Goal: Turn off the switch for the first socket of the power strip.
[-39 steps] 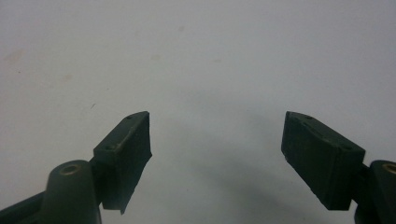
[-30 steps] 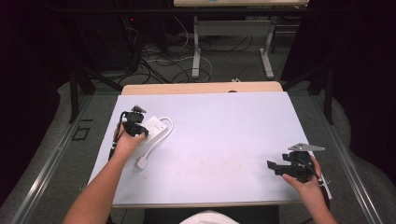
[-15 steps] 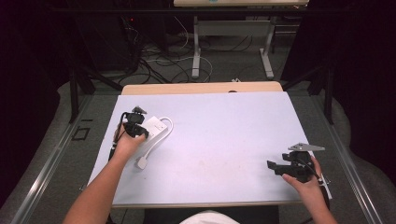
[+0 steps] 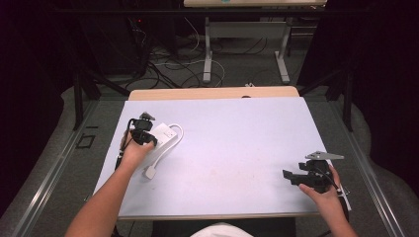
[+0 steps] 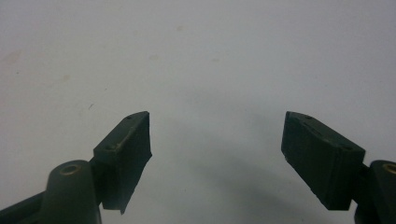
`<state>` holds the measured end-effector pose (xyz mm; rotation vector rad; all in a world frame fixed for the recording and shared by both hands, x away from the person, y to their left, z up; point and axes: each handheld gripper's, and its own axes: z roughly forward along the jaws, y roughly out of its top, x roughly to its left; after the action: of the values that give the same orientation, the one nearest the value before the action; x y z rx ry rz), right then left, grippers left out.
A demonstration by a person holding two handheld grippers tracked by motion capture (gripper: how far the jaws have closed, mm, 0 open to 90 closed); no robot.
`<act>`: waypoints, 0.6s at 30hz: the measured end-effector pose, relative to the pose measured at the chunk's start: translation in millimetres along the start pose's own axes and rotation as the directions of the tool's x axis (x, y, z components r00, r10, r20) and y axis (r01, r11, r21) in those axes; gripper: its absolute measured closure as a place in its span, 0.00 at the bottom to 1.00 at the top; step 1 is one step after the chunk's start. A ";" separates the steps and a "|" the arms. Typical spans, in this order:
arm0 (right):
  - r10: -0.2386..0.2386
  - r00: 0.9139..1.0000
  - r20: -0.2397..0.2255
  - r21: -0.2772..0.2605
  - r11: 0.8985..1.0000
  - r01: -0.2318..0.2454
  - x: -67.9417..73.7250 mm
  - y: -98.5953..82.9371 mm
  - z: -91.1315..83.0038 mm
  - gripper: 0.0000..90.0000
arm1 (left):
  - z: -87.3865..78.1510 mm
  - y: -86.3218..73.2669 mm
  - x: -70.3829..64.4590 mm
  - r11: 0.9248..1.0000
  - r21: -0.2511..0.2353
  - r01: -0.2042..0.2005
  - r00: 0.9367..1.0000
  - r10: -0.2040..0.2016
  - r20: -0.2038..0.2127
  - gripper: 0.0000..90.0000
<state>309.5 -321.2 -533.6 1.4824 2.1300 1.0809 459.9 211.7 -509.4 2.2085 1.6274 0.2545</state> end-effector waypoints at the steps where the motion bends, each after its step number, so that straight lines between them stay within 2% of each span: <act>1: 0.003 1.000 -0.001 0.001 1.000 -0.003 0.6 0.0 0.0 0.26 | -0.1 0.1 -0.4 1.000 0.001 0.001 1.000 -0.001 -0.002 1.00; 4: 0.001 1.000 0.001 0.001 1.000 -0.001 0.7 0.1 -0.3 0.26 | -0.5 0.5 -0.8 1.000 0.007 0.004 1.000 -0.004 0.000 1.00; 18: 0.003 1.000 -0.003 -0.001 1.000 -0.003 1.6 0.6 -0.1 0.26 | -8.5 -1.8 3.7 1.000 -0.017 0.018 1.000 -0.018 0.009 1.00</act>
<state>309.2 -319.6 -532.9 1.4847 2.1295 1.0851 456.4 217.3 -502.7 2.1778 1.6334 0.2521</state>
